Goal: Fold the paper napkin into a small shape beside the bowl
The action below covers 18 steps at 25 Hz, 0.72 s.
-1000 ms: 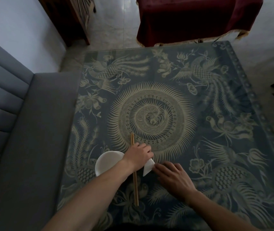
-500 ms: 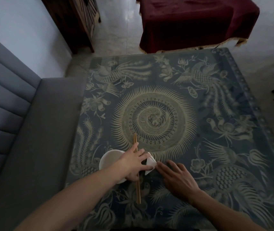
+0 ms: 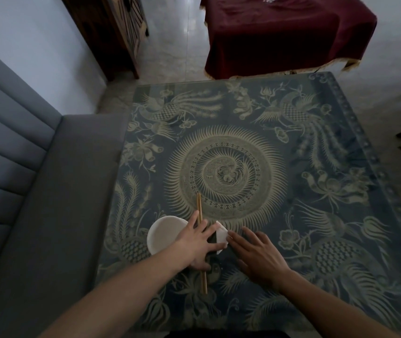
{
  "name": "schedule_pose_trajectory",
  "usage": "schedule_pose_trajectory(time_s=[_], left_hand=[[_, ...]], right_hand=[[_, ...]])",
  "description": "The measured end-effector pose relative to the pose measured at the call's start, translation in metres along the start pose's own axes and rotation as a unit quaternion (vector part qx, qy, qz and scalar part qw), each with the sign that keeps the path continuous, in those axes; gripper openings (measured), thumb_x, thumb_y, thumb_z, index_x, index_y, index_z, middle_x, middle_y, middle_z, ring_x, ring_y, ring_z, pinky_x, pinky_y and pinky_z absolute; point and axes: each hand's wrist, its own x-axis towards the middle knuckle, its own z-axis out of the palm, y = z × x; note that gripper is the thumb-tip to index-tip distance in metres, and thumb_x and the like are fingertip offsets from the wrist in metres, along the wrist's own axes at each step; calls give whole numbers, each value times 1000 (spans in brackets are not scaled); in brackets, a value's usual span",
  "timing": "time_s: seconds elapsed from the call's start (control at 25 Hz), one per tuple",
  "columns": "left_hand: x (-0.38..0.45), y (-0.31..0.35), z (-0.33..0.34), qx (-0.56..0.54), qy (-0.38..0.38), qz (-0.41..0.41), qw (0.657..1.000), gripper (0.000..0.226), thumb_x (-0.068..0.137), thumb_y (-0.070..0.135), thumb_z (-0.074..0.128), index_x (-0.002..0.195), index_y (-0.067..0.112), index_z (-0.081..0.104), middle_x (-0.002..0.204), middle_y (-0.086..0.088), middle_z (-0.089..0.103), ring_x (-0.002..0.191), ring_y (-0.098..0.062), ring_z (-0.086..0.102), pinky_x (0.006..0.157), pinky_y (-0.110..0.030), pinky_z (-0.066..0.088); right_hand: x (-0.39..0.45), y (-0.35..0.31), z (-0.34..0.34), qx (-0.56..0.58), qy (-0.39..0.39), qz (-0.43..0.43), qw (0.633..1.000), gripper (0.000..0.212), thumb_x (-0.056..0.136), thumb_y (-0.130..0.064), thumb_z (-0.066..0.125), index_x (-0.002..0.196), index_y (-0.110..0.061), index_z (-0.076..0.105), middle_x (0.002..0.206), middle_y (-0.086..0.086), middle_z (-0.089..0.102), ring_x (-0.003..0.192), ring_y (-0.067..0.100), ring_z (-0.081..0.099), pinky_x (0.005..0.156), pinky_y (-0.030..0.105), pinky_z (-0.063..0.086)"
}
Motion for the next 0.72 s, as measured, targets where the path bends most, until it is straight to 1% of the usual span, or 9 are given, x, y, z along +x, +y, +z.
schedule_pose_trajectory(time_s=[0.08, 0.16, 0.24, 0.28, 0.4, 0.52, 0.64, 0.72], left_hand=[[-1, 2, 3, 3, 4, -8, 1000, 80, 88, 71, 41, 152, 47, 0, 163, -14, -12, 147, -43, 0, 108, -67, -16], [-1, 1, 5, 10, 3, -10, 1000, 82, 88, 71, 42, 152, 47, -4, 163, -13, -15, 147, -43, -2, 107, -67, -17], [0, 0, 6, 18, -2, -9, 1000, 85, 88, 71, 43, 152, 46, -6, 163, -13, -16, 147, -44, -4, 106, -68, -18], [0, 0, 6, 24, -6, -8, 1000, 85, 87, 71, 43, 152, 46, -7, 162, -14, -17, 147, -44, -4, 106, -68, -18], [1, 2, 3, 38, -18, -7, 999, 85, 88, 72, 42, 151, 47, -8, 163, -13, -17, 146, -45, -5, 108, -69, -17], [0, 1, 0, 24, -15, -7, 1000, 84, 87, 69, 47, 152, 47, -3, 163, -13, -13, 147, -43, -3, 110, -68, -15], [-2, 2, -1, -13, -8, -12, 1000, 87, 84, 66, 54, 152, 47, 2, 164, -12, -9, 148, -40, -2, 110, -66, -15], [-4, 3, 0, -40, -3, -22, 999, 91, 81, 66, 58, 152, 48, 3, 164, -11, -7, 149, -38, -3, 111, -64, -14]], right_hand=[[0, 1, 3, -6, -17, -4, 1000, 68, 96, -54, 34, 154, -25, 12, 162, -3, 6, 146, 33, 13, 112, 54, 24], [1, 3, 6, -19, -23, -10, 1000, 70, 96, -56, 27, 154, -26, 0, 160, -5, -9, 147, 32, -3, 115, 56, 9], [2, 4, 5, -32, -31, -16, 999, 71, 95, -58, 21, 153, -27, -6, 159, -6, -15, 146, 31, -14, 115, 58, -1], [2, 4, 5, -35, -32, -18, 999, 70, 96, -59, 19, 153, -27, -7, 159, -6, -14, 145, 30, -16, 115, 58, -4], [5, 4, 1, -50, -40, -20, 998, 69, 97, -59, 17, 153, -26, -5, 161, -6, -11, 145, 30, -17, 114, 60, -6], [6, 2, -2, -53, -45, -13, 997, 69, 98, -57, 22, 153, -26, -4, 162, -6, -8, 146, 31, -15, 114, 60, -6], [5, 0, -4, -31, -55, -6, 998, 72, 97, -56, 30, 154, -26, -3, 162, -6, -7, 146, 30, -13, 115, 58, -1], [4, -2, -3, -2, -59, -1, 998, 76, 96, -56, 35, 153, -27, -6, 162, -7, -10, 147, 29, -10, 116, 56, 4]])
